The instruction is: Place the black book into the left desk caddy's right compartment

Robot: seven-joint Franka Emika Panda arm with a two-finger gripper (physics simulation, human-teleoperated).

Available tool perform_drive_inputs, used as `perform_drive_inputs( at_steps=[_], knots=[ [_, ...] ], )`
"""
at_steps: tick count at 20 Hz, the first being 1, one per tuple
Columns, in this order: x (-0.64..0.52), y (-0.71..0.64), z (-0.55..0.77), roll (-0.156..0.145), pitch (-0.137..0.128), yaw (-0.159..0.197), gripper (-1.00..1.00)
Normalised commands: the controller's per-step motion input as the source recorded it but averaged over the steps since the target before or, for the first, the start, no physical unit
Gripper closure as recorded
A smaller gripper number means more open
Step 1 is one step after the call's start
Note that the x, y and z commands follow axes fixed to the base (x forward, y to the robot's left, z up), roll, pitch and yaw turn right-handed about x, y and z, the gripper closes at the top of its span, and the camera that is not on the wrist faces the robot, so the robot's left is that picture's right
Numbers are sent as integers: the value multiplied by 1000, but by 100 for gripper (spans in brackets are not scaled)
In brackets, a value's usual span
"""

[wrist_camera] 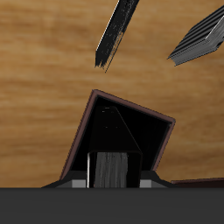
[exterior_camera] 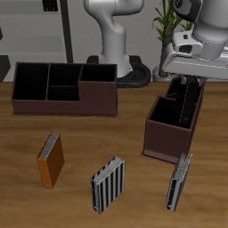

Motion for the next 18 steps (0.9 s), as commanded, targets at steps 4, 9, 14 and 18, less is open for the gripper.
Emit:
perform_drive_inputs(
  at_steps=[4, 9, 14, 18],
  knots=[
    [33, 43, -161, 4, 20, 10, 100],
    [41, 56, -243, 16, 39, -8, 100],
    [86, -76, -200, -10, 25, 3, 100],
    [61, -31, -210, 2, 30, -1, 100]
  ],
)
